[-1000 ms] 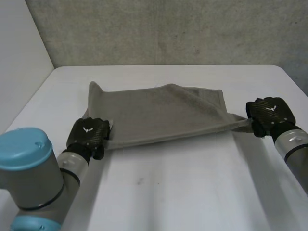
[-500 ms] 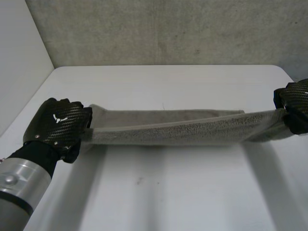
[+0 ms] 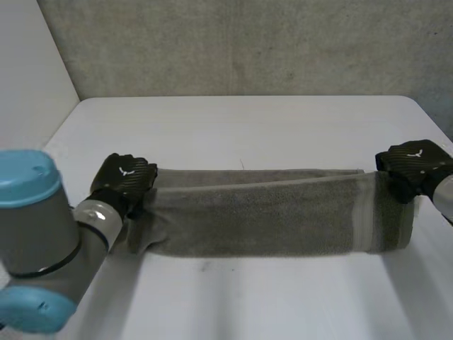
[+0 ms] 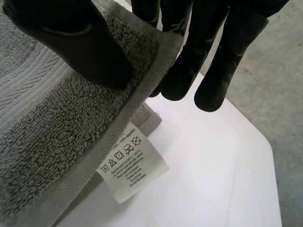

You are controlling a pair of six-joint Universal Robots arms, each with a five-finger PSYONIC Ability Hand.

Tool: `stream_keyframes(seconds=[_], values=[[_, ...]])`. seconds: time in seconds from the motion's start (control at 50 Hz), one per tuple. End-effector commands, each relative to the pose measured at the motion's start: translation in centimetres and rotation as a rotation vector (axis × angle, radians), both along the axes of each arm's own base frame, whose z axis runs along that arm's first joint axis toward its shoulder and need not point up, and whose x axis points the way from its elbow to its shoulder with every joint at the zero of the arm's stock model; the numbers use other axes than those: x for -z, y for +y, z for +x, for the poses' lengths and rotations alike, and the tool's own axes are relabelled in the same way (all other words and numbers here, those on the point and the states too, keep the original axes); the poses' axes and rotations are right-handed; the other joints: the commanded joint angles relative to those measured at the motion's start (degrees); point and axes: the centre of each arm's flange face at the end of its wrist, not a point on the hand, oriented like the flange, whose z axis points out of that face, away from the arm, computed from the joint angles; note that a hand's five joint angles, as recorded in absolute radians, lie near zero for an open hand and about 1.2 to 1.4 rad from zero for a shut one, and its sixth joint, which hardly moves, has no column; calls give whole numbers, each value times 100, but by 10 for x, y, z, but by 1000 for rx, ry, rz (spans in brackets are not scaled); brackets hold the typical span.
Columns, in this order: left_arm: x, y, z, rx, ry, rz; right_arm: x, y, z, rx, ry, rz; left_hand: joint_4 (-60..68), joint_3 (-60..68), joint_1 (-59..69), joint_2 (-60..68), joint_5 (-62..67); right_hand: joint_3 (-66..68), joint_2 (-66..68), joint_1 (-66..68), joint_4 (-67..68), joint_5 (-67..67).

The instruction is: Fold the towel.

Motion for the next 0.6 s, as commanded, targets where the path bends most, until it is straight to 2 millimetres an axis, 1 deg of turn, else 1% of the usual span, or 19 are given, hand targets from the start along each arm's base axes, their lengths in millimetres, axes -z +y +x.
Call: stream_keyframes(seconds=[0.02, 0.06, 0.1, 0.14, 0.24, 0.28, 0.3, 0.32, 0.34, 0.38, 0.4, 0.44, 0.46, 0.48, 0.5, 0.52, 0.54, 0.56, 0.6], values=[[4, -13, -6, 0, 5, -7, 1, -8, 6, 2, 7, -46, 1015, 1024, 1124, 1023, 1075, 376, 377, 376, 311, 313], [3, -17, -8, 0, 11, -20, 1, -13, 7, 6, -3, -81, 1015, 1024, 1124, 1023, 1075, 376, 377, 376, 311, 313], [2, -29, -15, 4, 24, -47, 3, -16, 7, 12, -10, -84, 1015, 1024, 1124, 1023, 1075, 376, 377, 376, 311, 313], [2, -32, -15, 1, 25, -49, 6, -18, 7, 14, -11, -77, 1015, 1024, 1124, 1023, 1075, 376, 377, 376, 311, 313], [3, -23, -14, 6, 14, -17, 11, -15, 4, 20, -13, -56, 1015, 1024, 1124, 1023, 1075, 376, 377, 376, 311, 313], [2, -4, -12, 25, -6, 23, 12, -13, 4, 23, -11, -47, 1015, 1024, 1124, 1023, 1075, 376, 377, 376, 311, 313], [2, -4, -12, 25, -6, 23, 14, -11, 3, 24, -9, -38, 1015, 1024, 1124, 1023, 1075, 376, 377, 376, 311, 313], [-3, 8, -11, 38, -11, 34, 13, -8, 3, 21, -6, -43, 1015, 1024, 1124, 1023, 1075, 376, 377, 376, 311, 313], [-3, 8, -11, 38, -11, 34, 13, -8, 3, 21, -6, -43, 1015, 1024, 1124, 1023, 1075, 376, 377, 376, 311, 313], [-10, 32, -10, 67, -18, 68, 9, -5, 3, 20, -5, -51, 1015, 1024, 1124, 1023, 1075, 376, 377, 376, 311, 313], [-10, 32, -10, 67, -18, 68, 5, -3, 3, 20, -4, -64, 1015, 1024, 1124, 1023, 1075, 376, 377, 376, 311, 313], [-9, 59, -8, 110, -48, 118, 2, 1, 3, 13, -8, -68, 1015, 1024, 1124, 1023, 1075, 376, 377, 376, 311, 313], [-9, 59, -8, 110, -48, 118, 1, 4, 4, 5, -10, -71, 1015, 1024, 1124, 1023, 1075, 376, 377, 376, 311, 313], [-7, 74, -10, 146, -63, 142, 1, 6, 3, 3, -13, -69, -82, -73, 27, -73, -21, 376, 377, 376, 311, 313], [-6, 87, -14, 187, -74, 157, 1, 6, 3, 3, -13, -69, -2940, -2932, -2831, -2932, -2880, 376, 377, 376, 311, 313], [-6, 87, -14, 187, -74, 158, 2, 7, 3, 3, -14, -67, -2969, -2960, -2860, -2961, -2909, 376, 377, 376, 311, 313], [-5, 94, -17, 215, -86, 162, 3, 8, 3, 4, -12, -64, -5217, -5209, -5108, -5209, -5157, 376, 377, 376, 311, 313], [-5, 94, -17, 215, -86, 162, 3, 8, 3, 4, -12, -64, -5240, -5231, -5131, -5232, -5180, 376, 377, 376, 311, 313], [-11, 95, -20, 227, -77, 143, 4, 9, 4, 3, -12, -61, -5845, -5836, -5736, -5837, -5785, 376, 377, 376, 311, 313]])
